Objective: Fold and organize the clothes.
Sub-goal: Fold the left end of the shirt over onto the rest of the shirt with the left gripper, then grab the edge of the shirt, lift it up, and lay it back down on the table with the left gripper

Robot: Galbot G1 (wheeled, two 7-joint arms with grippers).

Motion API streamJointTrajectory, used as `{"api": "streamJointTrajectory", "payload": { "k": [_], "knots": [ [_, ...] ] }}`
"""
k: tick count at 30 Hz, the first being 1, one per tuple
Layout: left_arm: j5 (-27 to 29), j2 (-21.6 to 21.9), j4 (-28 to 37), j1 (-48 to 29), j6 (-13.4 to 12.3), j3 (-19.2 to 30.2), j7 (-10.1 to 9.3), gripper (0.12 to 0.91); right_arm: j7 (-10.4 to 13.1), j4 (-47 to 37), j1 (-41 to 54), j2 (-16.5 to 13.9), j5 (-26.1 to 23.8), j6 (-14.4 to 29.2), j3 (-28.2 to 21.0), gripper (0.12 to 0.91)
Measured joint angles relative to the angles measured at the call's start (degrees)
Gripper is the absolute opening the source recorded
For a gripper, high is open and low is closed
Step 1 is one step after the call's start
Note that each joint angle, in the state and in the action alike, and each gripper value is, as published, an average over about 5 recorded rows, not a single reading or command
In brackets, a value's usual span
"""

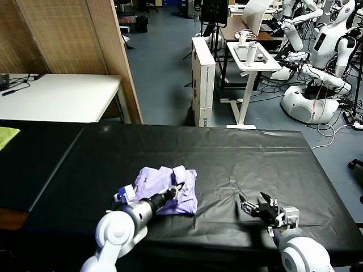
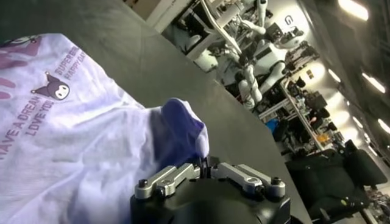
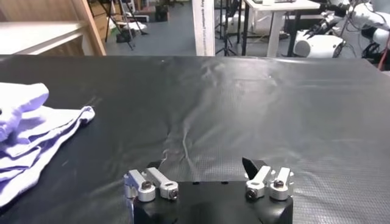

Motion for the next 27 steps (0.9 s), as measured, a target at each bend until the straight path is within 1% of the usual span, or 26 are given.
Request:
{"api": "streamJointTrajectory", "payload": {
  "k": [2, 4, 8, 9, 12, 13, 15, 16, 19, 22, 24, 27],
  "knots": [
    [0.24, -0.19, -0.51, 0.23, 0.0, -0.07, 0.14, 0.258, -0.32, 0.07, 0.11, -0.16, -0.01, -0.01, -0.1, 0.907],
    [0.23, -0.43, -1.19, 0.48, 0.0, -0.19, -0.19, 0.355, -0.87, 0.3, 0.31, -0.49, 0.01, -0.02, -0.31, 0.907],
    [0.07, -0.87, -3.39, 1.09, 0.0, -0.64, -0.88, 0.582, -1.9, 1.13, 1.07, -1.52, 0.35, -0.06, -1.05, 0.907],
    [0.19, -0.95, -4.02, 1.21, 0.0, -0.81, -0.89, 0.658, -2.12, 1.36, 1.36, -1.83, 0.54, -0.07, -1.3, 0.907],
    [1.17, -0.96, -5.41, 1.3, 0.0, -1.64, -0.31, 0.82, -3.05, 2.1, 2.52, -2.81, 1.48, 0.1, -2.36, 0.907],
    [1.68, -0.81, -5.64, 1.26, 0.0, -2.1, 0.16, 0.856, -3.41, 2.27, 2.98, -3.13, 1.77, 0.28, -2.84, 0.907],
    [3.05, -0.25, -5.89, 1.14, 0.0, -3.37, 1.5, 0.894, -4.1, 2.4, 4.12, -3.73, 2.2, 0.76, -4.13, 0.907],
    [3.75, 0.15, -5.94, 1.11, 0.0, -4.12, 2.16, 0.9, -4.36, 2.33, 4.83, -3.96, 2.31, 1.0, -4.96, 0.907],
    [6.24, 1.8, -5.95, 1.36, 0.0, -6.78, 4.01, 0.906, -4.71, 1.59, 7.78, -4.28, 2.61, 1.36, -8.46, 0.907],
    [9.49, 3.88, -5.8, 2.08, -0.35, -9.44, 6.14, 0.907, -4.32, 0.34, 11.67, -4.01, 2.16, 1.73, -12.97, 0.907],
    [11.76, 5.21, -5.54, 2.61, -1.47, -10.94, 7.4, 0.907, -3.66, -0.81, 14.63, -3.56, 0.98, 2.43, -16.32, 0.907],
    [14.59, 6.63, -4.83, 3.36, -3.95, -12.77, 8.4, 0.907, -2.99, -2.92, 18.95, -2.66, -0.84, 3.33, -21.32, 0.907]
  ]
}}
